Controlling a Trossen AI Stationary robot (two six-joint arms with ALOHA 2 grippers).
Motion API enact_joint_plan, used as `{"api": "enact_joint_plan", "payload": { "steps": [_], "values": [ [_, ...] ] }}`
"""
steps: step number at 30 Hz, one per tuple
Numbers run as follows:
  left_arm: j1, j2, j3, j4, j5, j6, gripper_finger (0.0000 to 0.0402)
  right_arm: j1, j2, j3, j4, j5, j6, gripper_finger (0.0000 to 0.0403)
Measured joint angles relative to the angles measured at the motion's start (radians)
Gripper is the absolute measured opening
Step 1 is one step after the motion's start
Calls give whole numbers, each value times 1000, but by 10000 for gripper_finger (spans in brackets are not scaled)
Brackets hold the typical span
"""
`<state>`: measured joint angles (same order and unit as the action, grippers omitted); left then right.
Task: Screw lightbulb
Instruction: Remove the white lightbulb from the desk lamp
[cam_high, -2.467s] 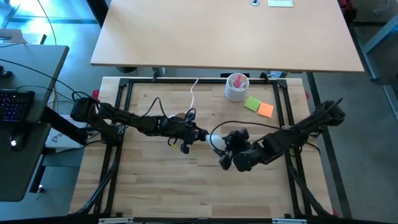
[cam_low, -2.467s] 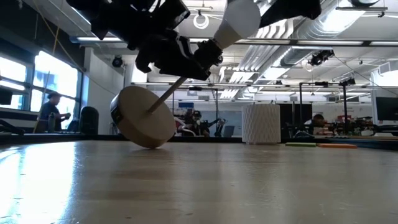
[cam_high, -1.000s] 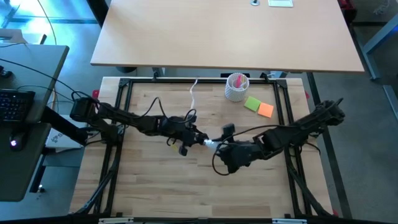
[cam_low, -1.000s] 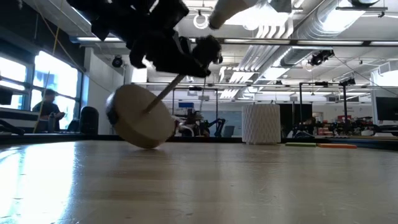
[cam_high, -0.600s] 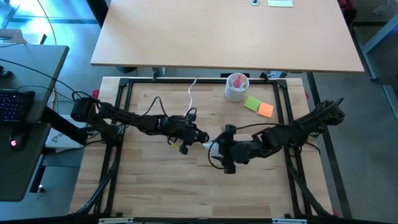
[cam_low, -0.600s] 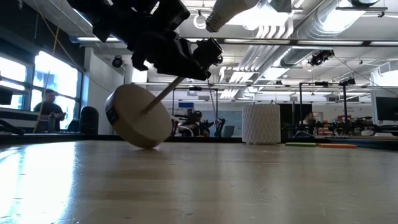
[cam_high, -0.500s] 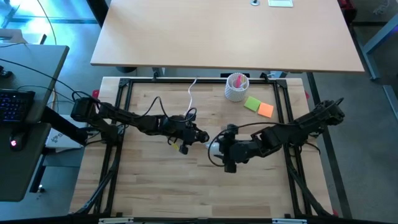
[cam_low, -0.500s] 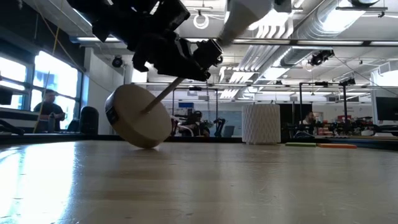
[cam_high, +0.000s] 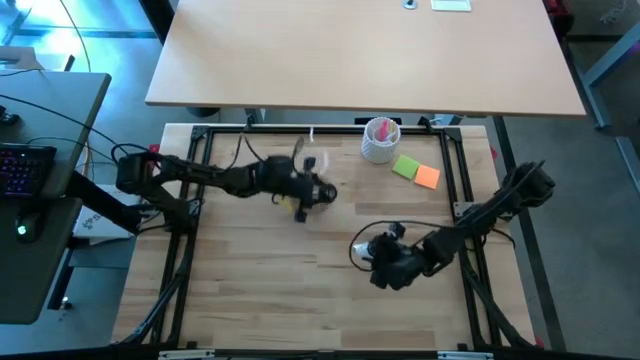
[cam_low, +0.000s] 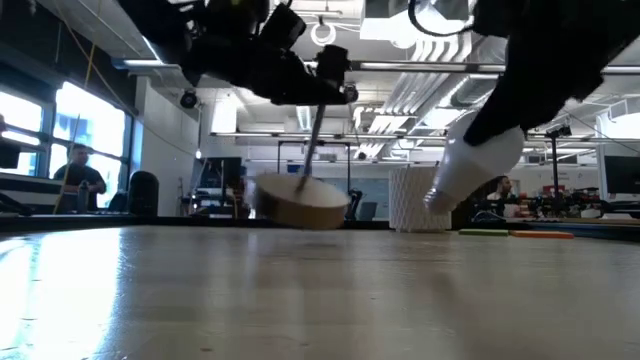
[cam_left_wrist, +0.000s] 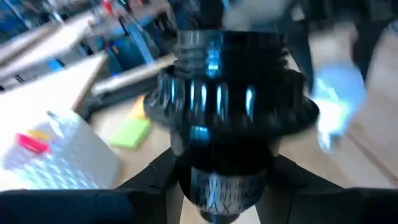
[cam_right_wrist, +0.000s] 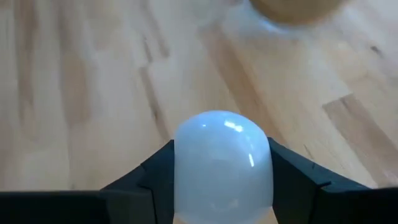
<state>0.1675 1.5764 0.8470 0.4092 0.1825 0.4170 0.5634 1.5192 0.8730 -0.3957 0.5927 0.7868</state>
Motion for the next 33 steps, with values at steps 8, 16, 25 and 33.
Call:
{"api": "enact_joint_plan", "payload": {
  "steps": [8,16,25,33],
  "values": [
    [217,15,0,109,83,-88,133,36,0,-222,471,310,68,188],
    [336,88,1,116,149,-102,186,31,0,-285,625,390,26,187],
    [432,60,1,73,155,-154,195,30,0,-312,605,376,33,190],
    [502,-70,1,-240,123,-123,206,30,0,-450,603,401,278,191]
  ]
}}
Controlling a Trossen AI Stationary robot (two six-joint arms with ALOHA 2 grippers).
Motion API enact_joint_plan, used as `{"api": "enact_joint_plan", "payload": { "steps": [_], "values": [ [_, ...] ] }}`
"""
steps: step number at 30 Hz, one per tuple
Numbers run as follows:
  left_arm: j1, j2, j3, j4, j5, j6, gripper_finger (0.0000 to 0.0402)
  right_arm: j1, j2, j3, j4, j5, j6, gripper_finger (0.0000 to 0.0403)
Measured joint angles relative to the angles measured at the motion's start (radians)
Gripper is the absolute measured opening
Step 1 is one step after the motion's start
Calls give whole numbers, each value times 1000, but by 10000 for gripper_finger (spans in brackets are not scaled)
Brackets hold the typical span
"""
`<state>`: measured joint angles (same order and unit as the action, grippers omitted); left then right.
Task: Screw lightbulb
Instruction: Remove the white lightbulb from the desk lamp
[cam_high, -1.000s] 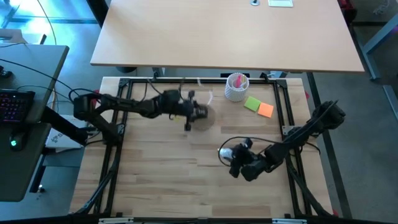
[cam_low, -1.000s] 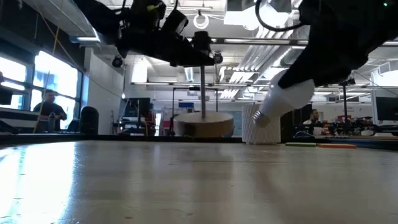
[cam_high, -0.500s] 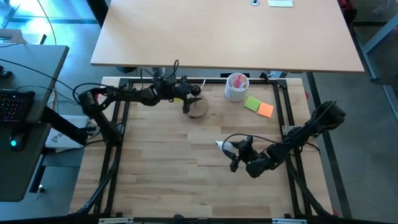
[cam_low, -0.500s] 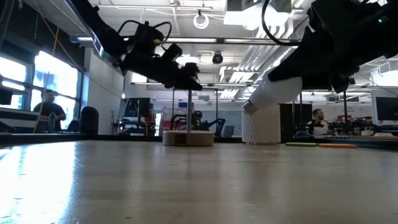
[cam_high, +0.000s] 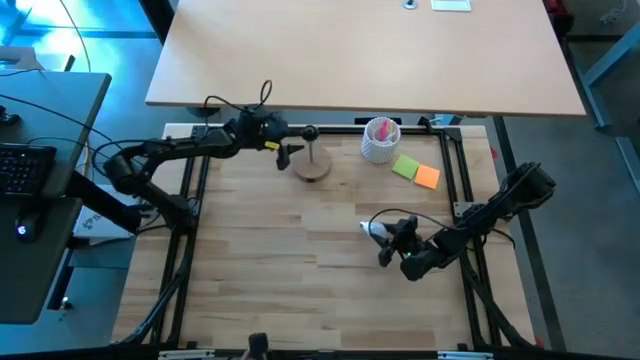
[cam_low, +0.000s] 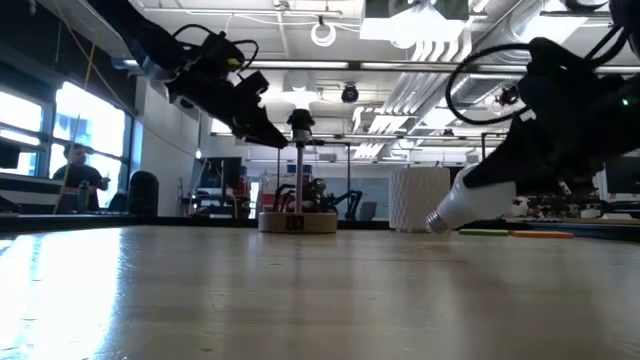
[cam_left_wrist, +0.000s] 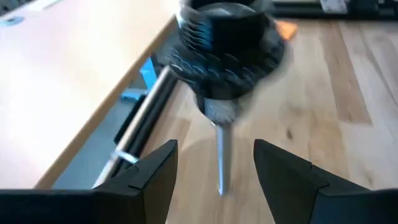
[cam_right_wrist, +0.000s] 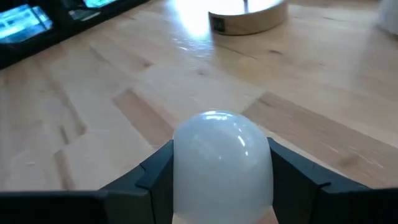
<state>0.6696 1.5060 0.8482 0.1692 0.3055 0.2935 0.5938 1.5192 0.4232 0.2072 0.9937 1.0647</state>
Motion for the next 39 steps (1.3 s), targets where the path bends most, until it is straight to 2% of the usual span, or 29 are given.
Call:
{"api": "enact_joint_plan", "payload": {
  "steps": [5,9,13,18,21,26,29,35,39],
  "values": [
    [-30,-55,0,-125,2,31,206,-4,0,-34,4,-2,11,192],
    [-58,-77,-25,-133,-1,9,207,-25,-1,-41,6,-49,32,193],
    [-88,-97,-109,-26,-3,-93,207,-48,-4,-43,2,-103,72,203],
    [-135,-127,-233,112,-12,-162,207,-51,1,-46,-24,-176,36,247],
    [-165,-159,-282,130,-71,-180,207,-51,0,-46,-39,-193,38,270],
    [-212,-228,-332,122,-136,-194,207,-51,-35,-37,-65,-205,59,276],
    [-233,-284,-351,118,-136,-216,207,-51,-83,-1,-126,-200,33,276],
    [-266,-393,-363,121,-139,-238,207,-51,-166,95,-384,-191,36,277],
    [-280,-434,-363,121,-142,-241,207,-53,-161,101,-401,-175,34,277]
  ]
}}
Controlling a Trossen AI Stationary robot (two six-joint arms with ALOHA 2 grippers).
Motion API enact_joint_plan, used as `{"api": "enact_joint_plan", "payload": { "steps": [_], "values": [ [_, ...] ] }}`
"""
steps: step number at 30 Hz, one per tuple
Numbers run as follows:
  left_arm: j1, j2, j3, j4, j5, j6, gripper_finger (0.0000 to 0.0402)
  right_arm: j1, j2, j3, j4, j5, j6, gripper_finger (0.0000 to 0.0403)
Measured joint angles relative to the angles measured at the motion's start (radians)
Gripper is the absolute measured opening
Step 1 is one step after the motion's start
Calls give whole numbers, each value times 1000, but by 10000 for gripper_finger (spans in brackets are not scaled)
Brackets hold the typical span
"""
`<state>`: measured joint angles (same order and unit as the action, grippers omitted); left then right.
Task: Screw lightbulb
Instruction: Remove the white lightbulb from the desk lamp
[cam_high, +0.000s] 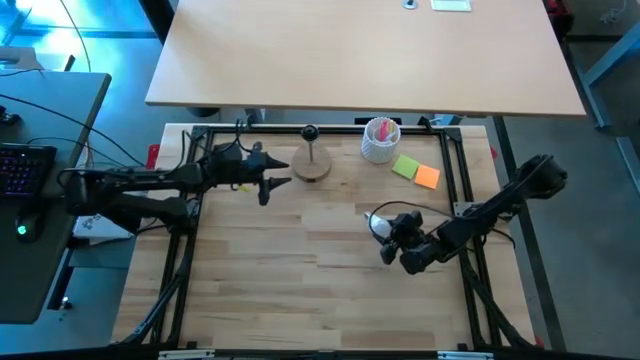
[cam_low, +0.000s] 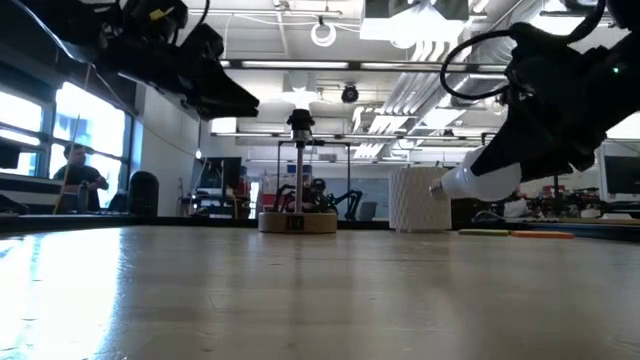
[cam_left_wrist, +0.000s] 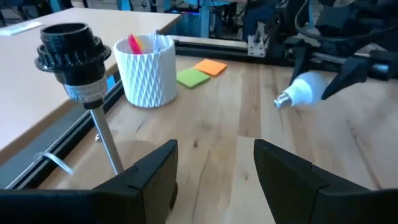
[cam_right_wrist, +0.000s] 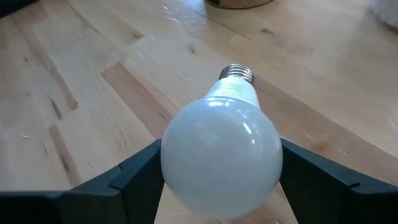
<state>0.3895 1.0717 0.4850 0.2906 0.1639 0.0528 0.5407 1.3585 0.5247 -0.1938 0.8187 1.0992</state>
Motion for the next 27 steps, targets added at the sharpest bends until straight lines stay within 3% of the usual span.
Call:
{"api": "enact_joint_plan", "payload": {
  "steps": [10,17,27],
  "values": [
    [-24,3,0,-28,-26,4,207,-6,139,-13,12,-37,162,277],
    [-24,5,0,-33,-39,19,207,-32,161,-12,24,-98,134,299],
    [-24,5,0,-41,-44,18,207,-59,129,14,-11,-94,39,312]
  ]
}}
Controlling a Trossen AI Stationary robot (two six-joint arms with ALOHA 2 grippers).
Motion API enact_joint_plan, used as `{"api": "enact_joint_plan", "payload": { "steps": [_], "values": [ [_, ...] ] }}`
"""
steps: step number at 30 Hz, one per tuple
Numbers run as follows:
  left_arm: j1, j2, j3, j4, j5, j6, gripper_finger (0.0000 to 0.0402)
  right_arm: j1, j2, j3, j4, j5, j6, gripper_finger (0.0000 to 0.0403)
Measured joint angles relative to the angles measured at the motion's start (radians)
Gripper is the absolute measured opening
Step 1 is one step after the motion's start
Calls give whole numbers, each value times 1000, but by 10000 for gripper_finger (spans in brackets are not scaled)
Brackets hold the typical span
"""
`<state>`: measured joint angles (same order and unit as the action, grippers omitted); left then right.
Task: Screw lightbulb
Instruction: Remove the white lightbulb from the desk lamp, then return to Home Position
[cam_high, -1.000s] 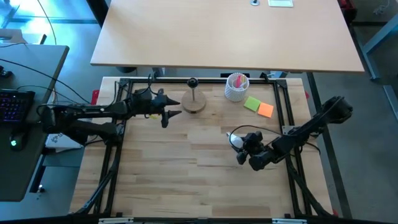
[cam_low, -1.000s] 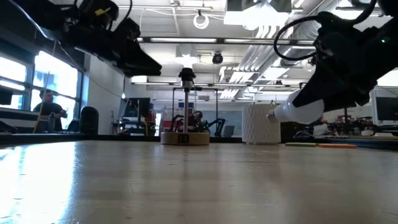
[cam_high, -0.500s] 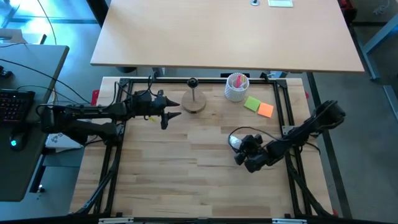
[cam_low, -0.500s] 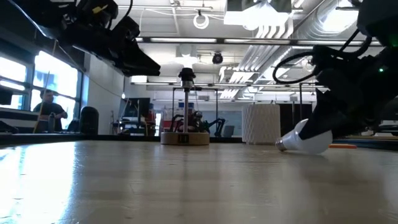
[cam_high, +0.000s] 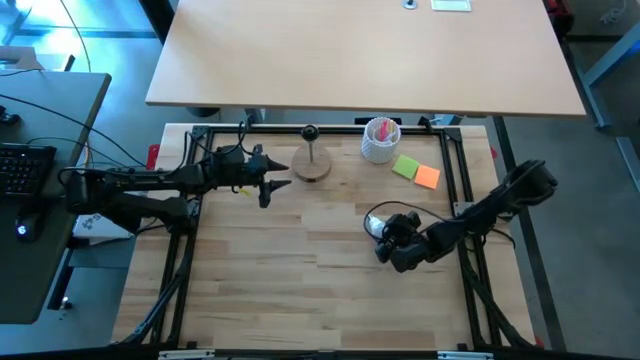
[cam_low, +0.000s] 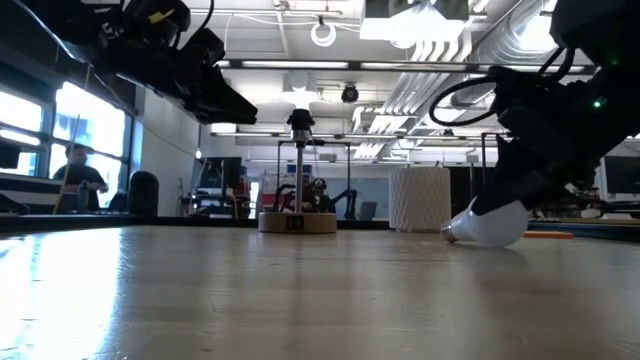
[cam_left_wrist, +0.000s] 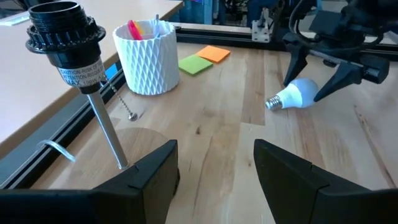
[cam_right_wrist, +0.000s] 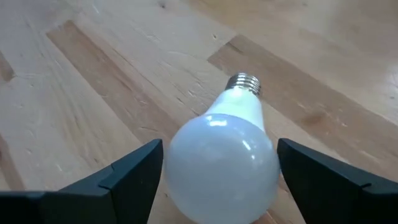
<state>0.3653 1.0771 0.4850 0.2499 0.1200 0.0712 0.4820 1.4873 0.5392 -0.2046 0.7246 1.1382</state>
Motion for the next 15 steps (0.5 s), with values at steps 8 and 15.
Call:
{"api": "enact_joint_plan", "payload": {
  "steps": [8,15],
  "values": [
    [0,0,0,-10,0,-7,207,1,-63,82,-190,60,-14,313],
    [0,0,0,12,5,27,207,10,-127,202,-331,93,-178,312]
  ]
}}
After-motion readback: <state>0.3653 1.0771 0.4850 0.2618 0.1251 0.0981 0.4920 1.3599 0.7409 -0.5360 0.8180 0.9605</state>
